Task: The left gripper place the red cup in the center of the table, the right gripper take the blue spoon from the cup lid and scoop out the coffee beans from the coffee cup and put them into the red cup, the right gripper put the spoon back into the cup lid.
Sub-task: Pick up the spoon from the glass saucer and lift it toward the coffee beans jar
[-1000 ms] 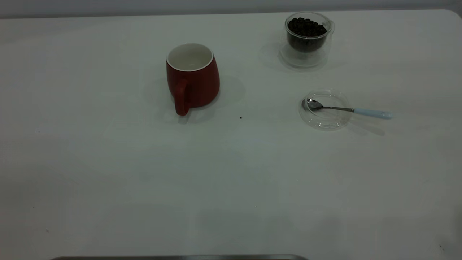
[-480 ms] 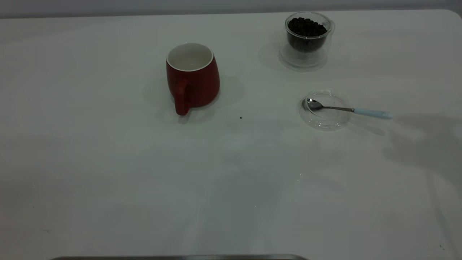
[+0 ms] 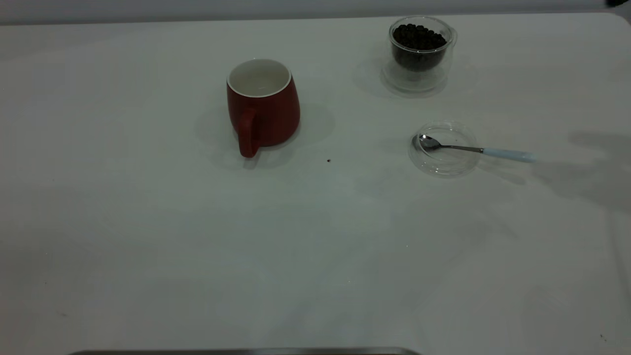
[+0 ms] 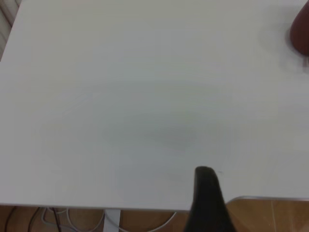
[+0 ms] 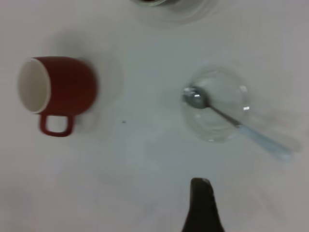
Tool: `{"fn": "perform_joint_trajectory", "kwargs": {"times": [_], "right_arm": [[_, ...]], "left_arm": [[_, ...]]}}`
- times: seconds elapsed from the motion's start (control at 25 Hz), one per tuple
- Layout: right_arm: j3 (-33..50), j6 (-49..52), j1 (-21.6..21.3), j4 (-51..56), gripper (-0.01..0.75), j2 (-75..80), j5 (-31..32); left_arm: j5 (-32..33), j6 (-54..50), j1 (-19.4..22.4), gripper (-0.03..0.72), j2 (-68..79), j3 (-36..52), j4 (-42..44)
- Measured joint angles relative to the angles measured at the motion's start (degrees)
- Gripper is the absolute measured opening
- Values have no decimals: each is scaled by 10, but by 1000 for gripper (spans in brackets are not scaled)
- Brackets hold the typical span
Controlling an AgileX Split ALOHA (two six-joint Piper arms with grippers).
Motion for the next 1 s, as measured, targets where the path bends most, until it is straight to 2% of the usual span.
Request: {"fn": "perform_joint_trajectory", "kwargs": {"times": [0.2,0.52,0.72,1.0], "right_arm": [[24,-79,0,120,596,75,-2],[152,-351,0,414,596,124,-10],[175,-395,0,445,594,163,-5],[164,-423,0,450,594,243,-3]], "left_arm": [[0,0,0,586,0,0,0],[0,4,0,586,0,0,0],[0,4,0,586,0,0,0],[0,4,0,586,0,0,0]]}}
